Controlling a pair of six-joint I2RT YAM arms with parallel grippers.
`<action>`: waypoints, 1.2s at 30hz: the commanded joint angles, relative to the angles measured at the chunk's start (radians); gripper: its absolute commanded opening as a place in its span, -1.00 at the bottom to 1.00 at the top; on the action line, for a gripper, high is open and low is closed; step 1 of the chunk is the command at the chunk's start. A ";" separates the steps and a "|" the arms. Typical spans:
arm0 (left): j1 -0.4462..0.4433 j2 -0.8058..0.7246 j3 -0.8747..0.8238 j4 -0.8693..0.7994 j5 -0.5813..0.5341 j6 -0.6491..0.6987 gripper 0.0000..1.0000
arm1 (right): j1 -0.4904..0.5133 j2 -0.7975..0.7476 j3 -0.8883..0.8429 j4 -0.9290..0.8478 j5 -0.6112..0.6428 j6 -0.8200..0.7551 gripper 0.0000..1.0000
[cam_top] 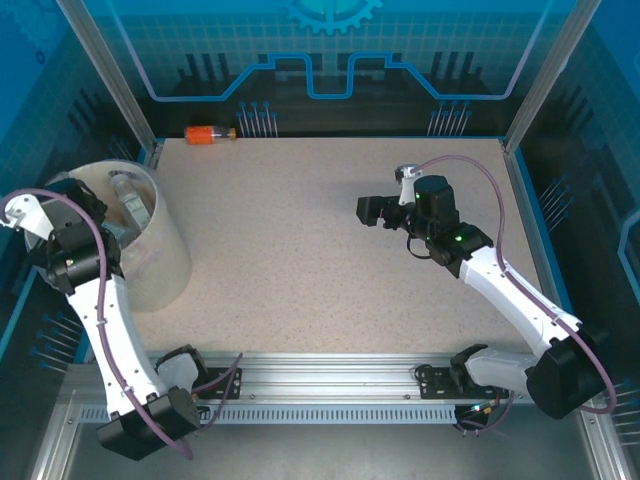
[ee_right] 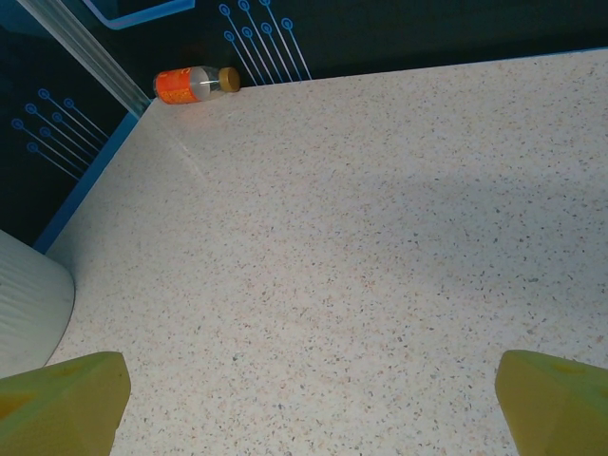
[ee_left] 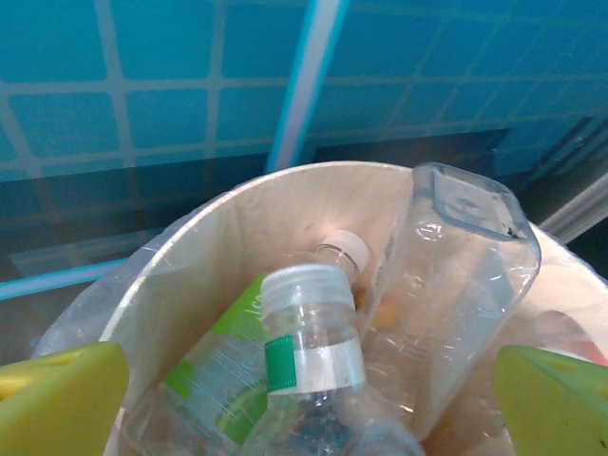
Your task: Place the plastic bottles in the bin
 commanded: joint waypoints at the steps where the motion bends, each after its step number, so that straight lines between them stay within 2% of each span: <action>1: 0.009 -0.016 0.071 -0.030 0.076 -0.019 0.98 | -0.006 0.002 0.011 -0.009 -0.015 0.019 1.00; 7: -0.003 -0.026 0.150 -0.049 0.233 -0.018 0.98 | -0.005 -0.033 -0.022 0.005 -0.010 0.043 1.00; 10: -0.072 -0.026 0.180 -0.052 0.267 -0.019 0.98 | -0.005 -0.052 -0.045 0.020 -0.005 0.049 0.99; 21: -0.611 0.090 0.271 0.091 0.155 0.018 0.98 | -0.009 -0.051 -0.075 0.082 -0.025 0.067 1.00; 26: -0.888 0.224 0.324 0.199 0.005 0.134 0.98 | -0.019 -0.022 -0.086 0.161 -0.047 0.136 0.99; 28: -0.947 0.276 0.335 0.243 -0.006 0.160 0.98 | -0.021 -0.004 -0.085 0.185 -0.047 0.164 0.99; 31: -0.990 0.353 0.320 0.339 0.023 0.162 0.98 | -0.022 0.030 -0.074 0.210 -0.036 0.193 0.99; 36: -0.993 0.520 0.326 0.458 0.091 0.101 0.98 | -0.022 0.071 -0.035 0.223 -0.015 0.197 0.99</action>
